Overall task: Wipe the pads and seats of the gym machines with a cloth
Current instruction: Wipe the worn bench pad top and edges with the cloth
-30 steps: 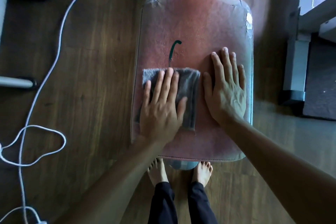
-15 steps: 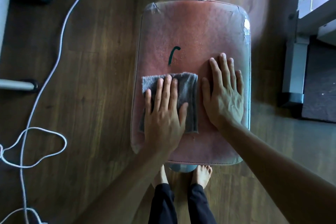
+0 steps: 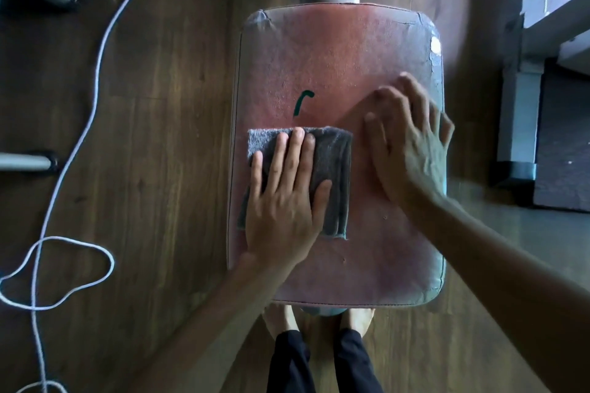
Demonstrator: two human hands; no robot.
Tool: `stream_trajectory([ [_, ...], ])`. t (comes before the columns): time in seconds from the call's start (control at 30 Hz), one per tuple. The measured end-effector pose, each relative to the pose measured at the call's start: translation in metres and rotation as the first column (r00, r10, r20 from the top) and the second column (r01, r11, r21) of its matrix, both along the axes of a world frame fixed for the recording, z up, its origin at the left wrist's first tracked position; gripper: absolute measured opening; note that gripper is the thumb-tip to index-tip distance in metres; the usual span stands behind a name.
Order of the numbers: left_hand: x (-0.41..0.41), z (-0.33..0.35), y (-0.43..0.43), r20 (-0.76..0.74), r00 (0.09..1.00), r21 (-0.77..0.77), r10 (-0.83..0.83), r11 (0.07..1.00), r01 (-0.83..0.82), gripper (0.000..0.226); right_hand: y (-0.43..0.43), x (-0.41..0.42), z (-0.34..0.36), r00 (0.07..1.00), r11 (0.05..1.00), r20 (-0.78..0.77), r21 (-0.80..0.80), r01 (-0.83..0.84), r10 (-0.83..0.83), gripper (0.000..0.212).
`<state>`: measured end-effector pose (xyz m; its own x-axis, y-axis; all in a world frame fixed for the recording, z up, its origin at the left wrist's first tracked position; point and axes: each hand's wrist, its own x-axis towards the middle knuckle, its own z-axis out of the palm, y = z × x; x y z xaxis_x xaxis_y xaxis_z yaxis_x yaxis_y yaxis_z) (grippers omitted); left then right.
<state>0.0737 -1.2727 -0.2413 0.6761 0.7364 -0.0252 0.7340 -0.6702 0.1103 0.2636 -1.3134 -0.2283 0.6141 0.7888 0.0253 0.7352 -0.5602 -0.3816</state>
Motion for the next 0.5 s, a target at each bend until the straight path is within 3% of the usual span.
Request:
stream_trajectory([
  [0.5,0.026,-0.002,0.034,-0.017,1.000,0.045,-0.010,0.999,0.011,0.059,0.018,0.009,-0.011,0.999,0.999,0.017,-0.029,0.038,-0.038,0.049],
])
